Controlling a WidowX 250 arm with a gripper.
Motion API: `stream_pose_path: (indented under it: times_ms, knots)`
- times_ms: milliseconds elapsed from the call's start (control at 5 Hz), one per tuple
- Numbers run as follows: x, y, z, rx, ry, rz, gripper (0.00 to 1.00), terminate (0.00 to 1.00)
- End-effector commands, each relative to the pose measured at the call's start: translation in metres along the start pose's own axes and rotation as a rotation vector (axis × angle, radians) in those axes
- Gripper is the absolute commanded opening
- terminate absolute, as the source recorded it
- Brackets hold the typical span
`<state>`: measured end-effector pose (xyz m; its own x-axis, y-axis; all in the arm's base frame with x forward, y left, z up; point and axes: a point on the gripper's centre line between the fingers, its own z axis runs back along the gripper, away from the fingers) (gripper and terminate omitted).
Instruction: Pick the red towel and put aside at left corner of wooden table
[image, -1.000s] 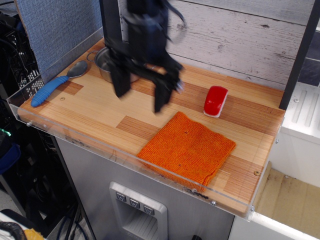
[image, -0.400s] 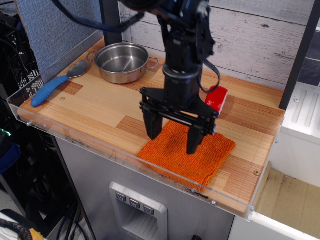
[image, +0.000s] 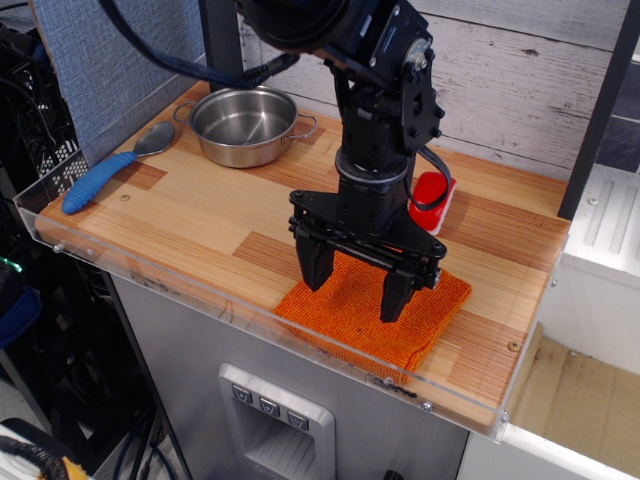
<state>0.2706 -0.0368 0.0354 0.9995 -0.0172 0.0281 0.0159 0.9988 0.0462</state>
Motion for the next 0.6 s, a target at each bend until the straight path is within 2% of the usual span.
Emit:
stream_pose_path:
  times_ms: [0, 200, 400]
  knots:
    - [0.014, -0.009, -0.011, -0.001, -0.062, -0.057, 1.00, 0.00]
    - [0.017, -0.009, -0.024, -0.018, -0.048, -0.055, 1.00, 0.00]
    - [0.013, 0.001, -0.042, -0.049, 0.003, -0.062, 1.00, 0.00]
